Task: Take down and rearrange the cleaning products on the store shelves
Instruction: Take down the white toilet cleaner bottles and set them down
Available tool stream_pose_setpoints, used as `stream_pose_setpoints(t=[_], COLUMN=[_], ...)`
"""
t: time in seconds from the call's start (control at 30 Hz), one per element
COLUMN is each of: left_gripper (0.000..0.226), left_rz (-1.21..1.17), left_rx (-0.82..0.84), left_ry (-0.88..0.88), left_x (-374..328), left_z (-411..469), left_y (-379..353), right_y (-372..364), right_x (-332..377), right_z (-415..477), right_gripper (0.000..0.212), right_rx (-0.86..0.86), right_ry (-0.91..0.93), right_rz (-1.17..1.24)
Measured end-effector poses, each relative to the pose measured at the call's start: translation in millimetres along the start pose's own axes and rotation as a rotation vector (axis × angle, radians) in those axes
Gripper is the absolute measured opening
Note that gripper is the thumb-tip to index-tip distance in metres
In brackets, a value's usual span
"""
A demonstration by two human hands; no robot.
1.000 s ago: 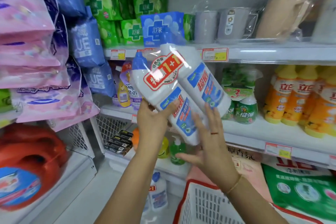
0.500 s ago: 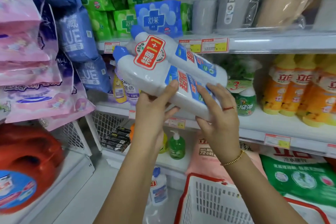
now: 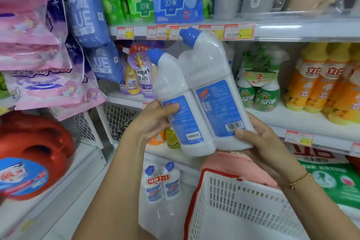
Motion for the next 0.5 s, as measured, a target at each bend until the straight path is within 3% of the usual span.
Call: stream_pose_setpoints(t=[0.1,0.17,0.3,0.37,0.43,0.5], left_gripper=[0.082,0.077,0.052,0.062,0.059,0.046], left_rz=[-0.055,-0.069,-0.005,-0.015,-0.027,-0.038], left_rx=[0.011,-0.048,-0.204,-0.265,-0.322,-0.370], left_ry=[-0.007,-0.029,-0.074,-0.076,-0.079,-0.092], left_x=[-3,-5,-6,-3,0,1], left_z=[-8,-8,0,3,3,3], left_y=[-10,-14,-18,-21,-25,-30], right_y=[9,15,23,12,-18,-37], right_x=[6,18,56,59,30,7], right_z=[3,6,7,3,5,7], right_gripper=[0.066,0.054,0.038,0.062,0.098,0.112], right_rx=[0.042,0.011,-0.331,-0.542,-0.599,-0.675], right_ry=[-0.144,-0.207,-0.049,0.083,0.096,0.169], right_rz=[0.012,0.001,-0.443,-0.760,-1.074,-1.222])
Point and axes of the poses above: each hand's wrist, its own z-axis towards the middle knuckle, its own y-axis out of the back of the hand, x = y × z, the point moved 9 cm from there along z, towards the middle knuckle, and after that the axes turned 15 degrees about -y, right-handed, at the moved point
